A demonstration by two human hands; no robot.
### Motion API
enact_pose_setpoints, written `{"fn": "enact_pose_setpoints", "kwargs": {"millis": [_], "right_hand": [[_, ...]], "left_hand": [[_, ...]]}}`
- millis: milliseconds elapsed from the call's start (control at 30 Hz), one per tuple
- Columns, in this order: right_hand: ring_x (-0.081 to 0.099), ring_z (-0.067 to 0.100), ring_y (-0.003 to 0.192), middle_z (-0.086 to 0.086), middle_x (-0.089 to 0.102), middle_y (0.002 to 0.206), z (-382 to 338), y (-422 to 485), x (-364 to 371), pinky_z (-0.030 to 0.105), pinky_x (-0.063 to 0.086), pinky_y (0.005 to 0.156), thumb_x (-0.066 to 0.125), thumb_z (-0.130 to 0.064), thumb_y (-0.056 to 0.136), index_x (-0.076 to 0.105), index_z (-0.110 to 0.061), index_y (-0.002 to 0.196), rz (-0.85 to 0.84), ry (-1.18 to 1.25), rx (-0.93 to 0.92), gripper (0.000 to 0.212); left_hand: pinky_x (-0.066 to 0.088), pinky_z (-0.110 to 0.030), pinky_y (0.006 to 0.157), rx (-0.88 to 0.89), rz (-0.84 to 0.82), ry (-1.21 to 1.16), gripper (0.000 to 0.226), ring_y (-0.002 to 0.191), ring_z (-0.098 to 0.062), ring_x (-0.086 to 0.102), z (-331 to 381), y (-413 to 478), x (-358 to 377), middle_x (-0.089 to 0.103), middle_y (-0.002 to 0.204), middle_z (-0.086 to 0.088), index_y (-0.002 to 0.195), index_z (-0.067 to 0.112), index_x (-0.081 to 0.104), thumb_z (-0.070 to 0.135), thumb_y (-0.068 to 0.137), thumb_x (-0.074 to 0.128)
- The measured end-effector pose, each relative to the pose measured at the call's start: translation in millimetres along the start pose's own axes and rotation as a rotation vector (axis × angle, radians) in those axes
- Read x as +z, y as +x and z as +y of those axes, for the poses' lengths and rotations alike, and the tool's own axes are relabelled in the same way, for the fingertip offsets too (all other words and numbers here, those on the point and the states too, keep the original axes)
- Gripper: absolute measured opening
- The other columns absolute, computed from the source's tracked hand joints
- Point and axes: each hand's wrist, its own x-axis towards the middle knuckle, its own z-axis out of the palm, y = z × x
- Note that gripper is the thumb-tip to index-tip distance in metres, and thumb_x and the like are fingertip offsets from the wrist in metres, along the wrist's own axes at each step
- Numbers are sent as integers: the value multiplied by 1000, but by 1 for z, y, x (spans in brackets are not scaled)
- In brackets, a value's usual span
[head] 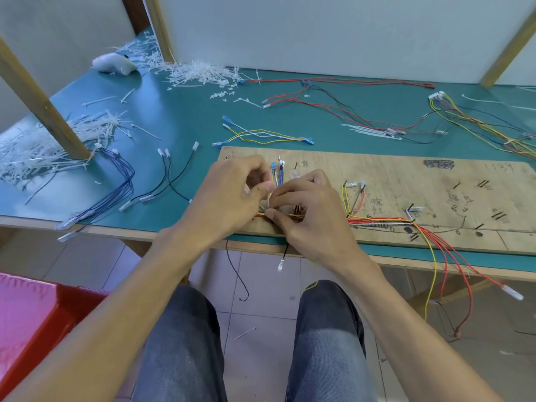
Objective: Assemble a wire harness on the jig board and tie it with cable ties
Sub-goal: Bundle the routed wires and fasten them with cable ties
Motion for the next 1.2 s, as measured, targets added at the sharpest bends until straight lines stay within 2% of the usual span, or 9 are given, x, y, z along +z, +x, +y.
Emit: {"fn": "enact_pose_setpoints", "kwargs": {"millis": [100, 200, 433, 600, 733, 800, 900, 1000, 1200], "right_hand": [[56, 21, 106, -13, 74, 105, -1, 1, -6, 30, 47, 92, 80, -10, 86, 82, -21, 99, 81, 85, 53, 17], [59, 22, 96, -9, 72, 102, -2, -1, -10, 38, 51, 86, 68, 3, 88, 78, -18, 100, 152, 223, 93, 26], [65, 22, 95, -10, 71, 98, -5, -2, -11, 39, 54, 85, 62, 9, 87, 75, -17, 99, 214, 341, 113, 31], [67, 25, 97, -2, 71, 96, -9, -5, -13, 47, 55, 85, 62, 10, 88, 74, -10, 97, 326, 321, 89, 25], [57, 19, 87, -6, 66, 88, -16, -24, -23, 34, 48, 78, 69, 6, 85, 71, -11, 90, 419, 73, 5, 18], [52, 18, 89, -11, 63, 88, -21, -44, -27, 33, 44, 80, 72, -11, 89, 69, -16, 95, 334, -50, -17, 9], [51, 19, 93, -14, 62, 93, -24, -74, -31, 40, 46, 84, 75, -26, 91, 69, -21, 107, 124, -221, -1, 17], [57, 28, 103, -3, 65, 109, -23, -87, -32, 47, 51, 86, 79, -15, 89, 69, -16, 117, -71, -363, -27, 30], [58, 25, 100, 1, 66, 108, -30, -80, -29, 38, 51, 86, 73, 4, 88, 68, -14, 120, -115, -383, -28, 36]], "left_hand": [[50, -31, 78, 55, -35, 106, 11, 84, -10, 64, -1, -10, -5, 72, 85, 12, 93, 28, 73, 36, 98, 69], [42, -41, 93, 145, -49, 289, 13, 104, -14, 56, -1, -17, -5, 64, 105, 6, 96, 30, 74, 42, 95, 70], [31, -41, 102, 178, -122, 486, 25, 127, -12, 51, 1, -12, -8, 67, 118, 10, 93, 31, 76, 53, 82, 79], [26, -34, 96, 147, -137, 513, 25, 124, -8, 53, 0, -10, -9, 65, 119, 15, 84, 39, 70, 60, 78, 81], [23, -31, 92, 119, -135, 522, 27, 113, -10, 58, 1, -8, -7, 66, 109, 16, 82, 36, 69, 59, 76, 83], [24, -30, 93, 104, -127, 509, 27, 107, -9, 58, 0, -9, -5, 65, 103, 17, 81, 36, 66, 58, 77, 83], [26, -31, 94, 90, -127, 485, 28, 106, -8, 58, -1, -11, -5, 64, 103, 18, 79, 40, 61, 57, 77, 83], [27, -33, 92, 79, -130, 472, 28, 105, -9, 59, 1, -11, -6, 65, 105, 17, 78, 41, 61, 55, 77, 84], [43, -39, 96, 44, -121, 389, 23, 99, -15, 64, 4, -11, -7, 69, 99, 16, 79, 36, 71, 50, 75, 89]]}}
